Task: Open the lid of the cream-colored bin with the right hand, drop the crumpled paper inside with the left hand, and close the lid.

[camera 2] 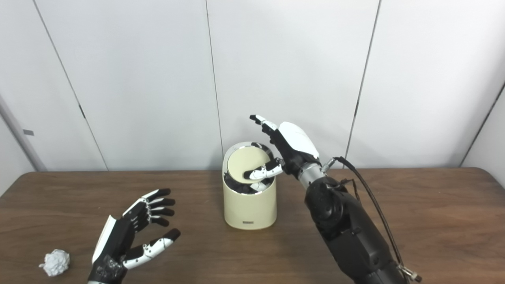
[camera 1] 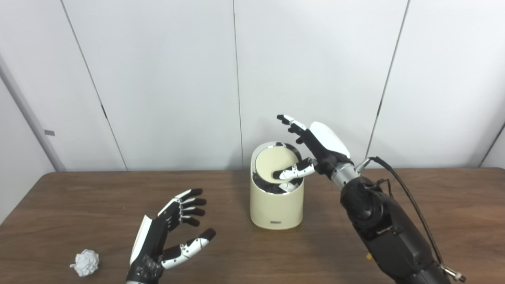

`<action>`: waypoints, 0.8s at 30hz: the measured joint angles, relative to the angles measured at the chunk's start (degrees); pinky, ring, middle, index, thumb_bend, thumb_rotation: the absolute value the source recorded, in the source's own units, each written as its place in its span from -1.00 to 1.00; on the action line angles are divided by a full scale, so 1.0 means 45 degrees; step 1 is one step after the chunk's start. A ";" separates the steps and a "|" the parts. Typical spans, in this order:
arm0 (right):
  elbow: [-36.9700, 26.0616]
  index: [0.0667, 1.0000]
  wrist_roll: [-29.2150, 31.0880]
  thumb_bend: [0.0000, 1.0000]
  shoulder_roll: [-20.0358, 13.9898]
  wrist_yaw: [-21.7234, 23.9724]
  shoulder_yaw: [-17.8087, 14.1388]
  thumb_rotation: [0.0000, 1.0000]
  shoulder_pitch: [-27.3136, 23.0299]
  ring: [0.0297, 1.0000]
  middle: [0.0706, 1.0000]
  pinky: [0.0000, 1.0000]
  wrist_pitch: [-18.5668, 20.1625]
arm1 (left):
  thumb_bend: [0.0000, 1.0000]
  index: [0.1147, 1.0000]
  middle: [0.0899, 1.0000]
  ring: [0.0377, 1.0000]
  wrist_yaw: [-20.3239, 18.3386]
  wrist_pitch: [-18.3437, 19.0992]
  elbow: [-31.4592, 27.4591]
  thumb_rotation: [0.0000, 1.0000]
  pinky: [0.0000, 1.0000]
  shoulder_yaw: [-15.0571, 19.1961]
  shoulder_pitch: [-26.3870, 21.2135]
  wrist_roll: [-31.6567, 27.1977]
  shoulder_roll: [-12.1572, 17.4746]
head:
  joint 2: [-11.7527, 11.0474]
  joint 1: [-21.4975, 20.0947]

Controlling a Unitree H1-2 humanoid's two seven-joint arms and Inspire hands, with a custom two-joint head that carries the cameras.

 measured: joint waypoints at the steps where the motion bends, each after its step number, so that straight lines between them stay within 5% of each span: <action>1: -0.0076 0.84 -0.0171 0.79 -0.0083 0.0030 0.0118 -0.79 0.0000 0.71 0.89 0.43 0.0000 | 0.31 0.60 0.44 0.32 0.0000 0.0003 -0.0001 -0.59 0.18 -0.0001 0.0000 0.0000 0.0000 | 0.0020 0.0000; 14: -0.0341 0.82 -0.2205 0.73 -0.0358 -0.0387 0.1013 -0.72 -0.0118 0.76 0.89 0.58 -0.0155 | 0.30 0.60 0.43 0.32 -0.0007 0.0012 -0.0002 -0.61 0.15 -0.0013 0.0000 0.0001 -0.0001 | 0.0039 0.0039; 19: -0.0489 0.82 -0.0736 0.50 0.0159 -0.0060 -0.0475 -0.40 0.0332 0.69 0.82 0.32 0.0278 | 0.30 0.60 0.44 0.33 -0.0005 0.0012 -0.0002 -0.62 0.19 -0.0012 0.0001 0.0000 -0.0001 | -0.0019 0.0059; 24: -0.0846 0.81 0.0671 0.43 0.0481 0.0069 -0.1591 -0.41 0.0894 0.66 0.81 0.32 0.0512 | 0.29 0.60 0.44 0.34 -0.0006 0.0013 -0.0002 -0.62 0.18 -0.0018 0.0000 0.0000 -0.0004 | -0.0019 0.0059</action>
